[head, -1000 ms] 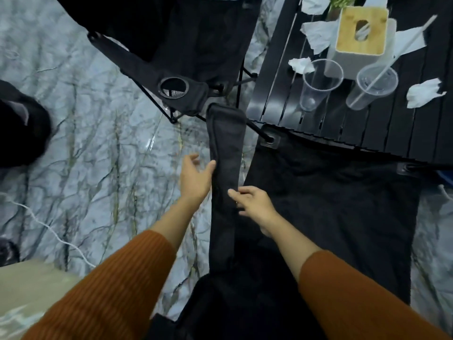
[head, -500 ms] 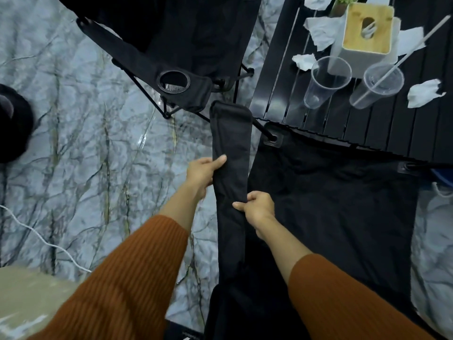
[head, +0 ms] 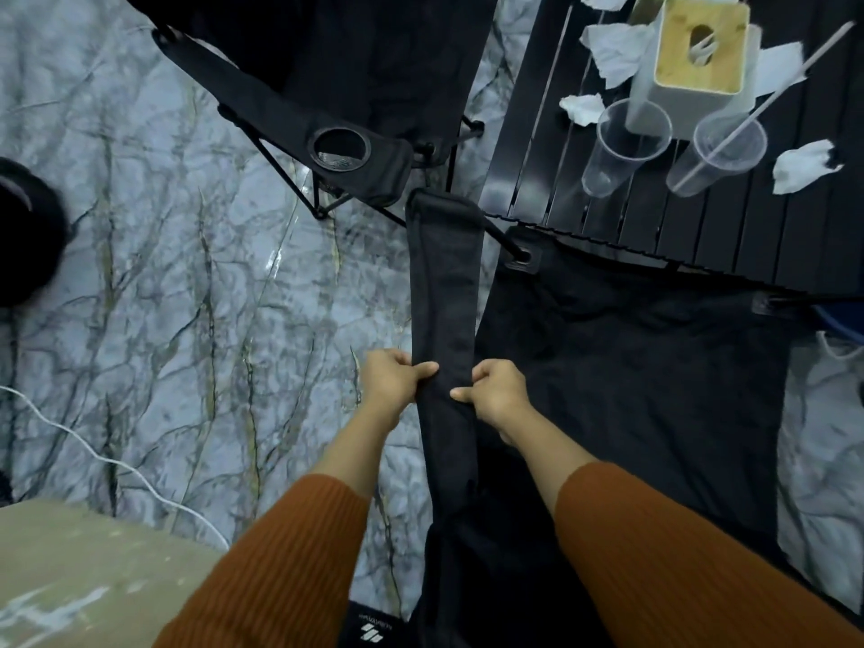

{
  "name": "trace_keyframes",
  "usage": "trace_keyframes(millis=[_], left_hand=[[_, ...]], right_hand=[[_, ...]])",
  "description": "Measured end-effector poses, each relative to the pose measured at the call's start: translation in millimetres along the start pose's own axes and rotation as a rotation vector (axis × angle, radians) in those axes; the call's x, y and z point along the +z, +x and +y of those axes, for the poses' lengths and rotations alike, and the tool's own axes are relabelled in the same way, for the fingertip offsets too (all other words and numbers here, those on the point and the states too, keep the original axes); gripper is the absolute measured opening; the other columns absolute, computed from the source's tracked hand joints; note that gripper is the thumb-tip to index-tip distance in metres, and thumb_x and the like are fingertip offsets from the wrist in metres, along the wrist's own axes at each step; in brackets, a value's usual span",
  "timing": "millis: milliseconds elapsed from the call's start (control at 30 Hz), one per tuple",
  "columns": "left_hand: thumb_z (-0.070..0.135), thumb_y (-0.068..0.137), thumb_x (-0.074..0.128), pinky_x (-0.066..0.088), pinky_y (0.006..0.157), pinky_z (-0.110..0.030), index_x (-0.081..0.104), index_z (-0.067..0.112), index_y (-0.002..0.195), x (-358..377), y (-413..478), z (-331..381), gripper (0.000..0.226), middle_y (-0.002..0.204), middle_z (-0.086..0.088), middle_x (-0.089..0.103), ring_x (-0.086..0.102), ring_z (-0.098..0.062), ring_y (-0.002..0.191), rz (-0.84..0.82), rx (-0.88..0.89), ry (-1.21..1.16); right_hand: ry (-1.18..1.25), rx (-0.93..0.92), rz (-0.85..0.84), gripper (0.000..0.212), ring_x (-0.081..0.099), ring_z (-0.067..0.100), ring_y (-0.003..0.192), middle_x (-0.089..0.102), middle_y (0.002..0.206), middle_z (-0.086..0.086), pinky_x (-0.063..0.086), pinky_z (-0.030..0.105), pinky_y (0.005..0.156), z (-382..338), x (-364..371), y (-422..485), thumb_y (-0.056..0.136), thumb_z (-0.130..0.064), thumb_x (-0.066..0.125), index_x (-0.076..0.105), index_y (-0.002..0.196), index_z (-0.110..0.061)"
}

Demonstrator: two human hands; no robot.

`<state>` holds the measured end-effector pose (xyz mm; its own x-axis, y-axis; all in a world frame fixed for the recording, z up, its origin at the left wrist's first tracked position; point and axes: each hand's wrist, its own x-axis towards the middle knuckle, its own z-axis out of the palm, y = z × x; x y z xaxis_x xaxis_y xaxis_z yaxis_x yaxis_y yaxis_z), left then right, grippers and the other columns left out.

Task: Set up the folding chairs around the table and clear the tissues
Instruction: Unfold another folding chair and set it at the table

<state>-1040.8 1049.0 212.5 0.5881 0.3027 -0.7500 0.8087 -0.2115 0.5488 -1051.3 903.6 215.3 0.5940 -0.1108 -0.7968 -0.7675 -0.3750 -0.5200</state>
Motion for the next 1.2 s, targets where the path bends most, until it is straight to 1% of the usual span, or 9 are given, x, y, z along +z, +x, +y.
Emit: trace_keyframes(millis=[233, 367, 500, 667, 767, 900, 1033, 1100, 1200], left_hand=[[0.006, 0.080, 0.076, 0.060, 0.051, -0.034, 0.063, -0.005, 0.092, -9, -53, 2, 0.021, 0.089, -0.019, 0.070, 0.069, -0.026, 0.070, -0.139, -0.129, -0.080], [0.021, 0.077, 0.080, 0.060, 0.072, -0.048, 0.057, 0.003, 0.075, -19, -93, 2, 0.029, 0.081, -0.020, 0.067, 0.070, -0.038, 0.079, 0.053, -0.045, 0.148], [0.037, 0.088, 0.066, 0.046, 0.101, -0.042, 0.053, 0.001, 0.131, -20, -147, 21, 0.057, 0.134, -0.017, 0.056, 0.053, -0.034, 0.123, 0.011, 0.108, 0.253], [0.039, 0.092, 0.060, 0.049, 0.085, -0.027, 0.071, 0.022, 0.110, -31, -249, 34, 0.027, 0.114, 0.007, 0.070, 0.062, -0.011, 0.109, -0.284, 0.376, 0.230], [0.060, 0.071, 0.070, 0.055, 0.085, -0.029, 0.076, 0.030, 0.099, -48, -298, 25, 0.041, 0.103, 0.011, 0.074, 0.067, -0.006, 0.099, -0.490, 0.438, 0.343], [0.028, 0.066, 0.087, 0.042, 0.091, -0.023, 0.075, 0.028, 0.097, -59, -312, 4, 0.033, 0.105, 0.013, 0.069, 0.063, -0.006, 0.103, -0.317, 0.599, 0.632], [0.003, 0.078, 0.075, 0.045, 0.086, -0.025, 0.074, 0.013, 0.104, -59, -311, -11, 0.028, 0.098, -0.004, 0.075, 0.067, -0.021, 0.097, -0.046, 0.755, 0.673], [0.001, 0.080, 0.072, 0.044, 0.078, -0.019, 0.075, 0.010, 0.101, -58, -311, -11, 0.022, 0.094, -0.006, 0.076, 0.066, -0.018, 0.086, 0.008, 0.796, 0.712], [0.002, 0.082, 0.070, 0.038, 0.065, -0.006, 0.076, 0.008, 0.095, -60, -317, -8, 0.016, 0.088, -0.005, 0.076, 0.058, -0.010, 0.071, 0.016, 0.852, 0.796]], right_hand=[[-0.199, -0.001, -0.082, 0.034, 0.060, 0.018, 0.092, 0.064, 0.105, 0.006, 0.048, 0.027, 0.080, 8, -45, -38, 0.075, -0.015, 0.080, 0.063, 0.104, -0.011], [-0.321, -0.052, -0.102, 0.034, 0.057, 0.017, 0.095, 0.064, 0.113, 0.008, 0.047, 0.026, 0.083, 21, -89, -85, 0.079, -0.019, 0.077, 0.063, 0.108, -0.009], [-0.357, -0.152, -0.067, 0.032, 0.060, 0.020, 0.104, 0.065, 0.114, 0.009, 0.048, 0.028, 0.088, 39, -135, -143, 0.082, -0.025, 0.074, 0.064, 0.109, -0.011], [-0.361, -0.247, 0.078, 0.033, 0.059, 0.018, 0.099, 0.065, 0.111, 0.003, 0.047, 0.028, 0.083, 84, -205, -228, 0.087, -0.036, 0.065, 0.063, 0.114, -0.017], [-0.462, -0.232, 0.202, 0.034, 0.061, 0.019, 0.093, 0.066, 0.100, -0.004, 0.052, 0.042, 0.085, 128, -253, -280, 0.087, -0.055, 0.055, 0.062, 0.104, -0.026], [-0.494, -0.217, 0.369, 0.053, 0.061, 0.012, 0.088, 0.066, 0.093, -0.012, 0.050, 0.042, 0.086, 189, -302, -336, 0.075, -0.079, 0.045, 0.064, 0.092, -0.033], [-0.316, -0.324, 0.388, 0.038, 0.057, 0.016, 0.109, 0.061, 0.115, -0.003, 0.045, 0.033, 0.093, 229, -300, -346, 0.081, -0.030, 0.074, 0.061, 0.116, -0.023], [-0.295, -0.381, 0.535, 0.026, 0.062, 0.028, 0.103, 0.067, 0.109, 0.009, 0.046, 0.034, 0.085, 234, -294, -338, 0.084, -0.002, 0.065, 0.066, 0.108, -0.013], [-0.329, -0.399, 0.567, 0.024, 0.064, 0.028, 0.089, 0.071, 0.097, 0.012, 0.046, 0.034, 0.075, 236, -294, -336, 0.084, 0.007, 0.058, 0.069, 0.099, -0.008]])
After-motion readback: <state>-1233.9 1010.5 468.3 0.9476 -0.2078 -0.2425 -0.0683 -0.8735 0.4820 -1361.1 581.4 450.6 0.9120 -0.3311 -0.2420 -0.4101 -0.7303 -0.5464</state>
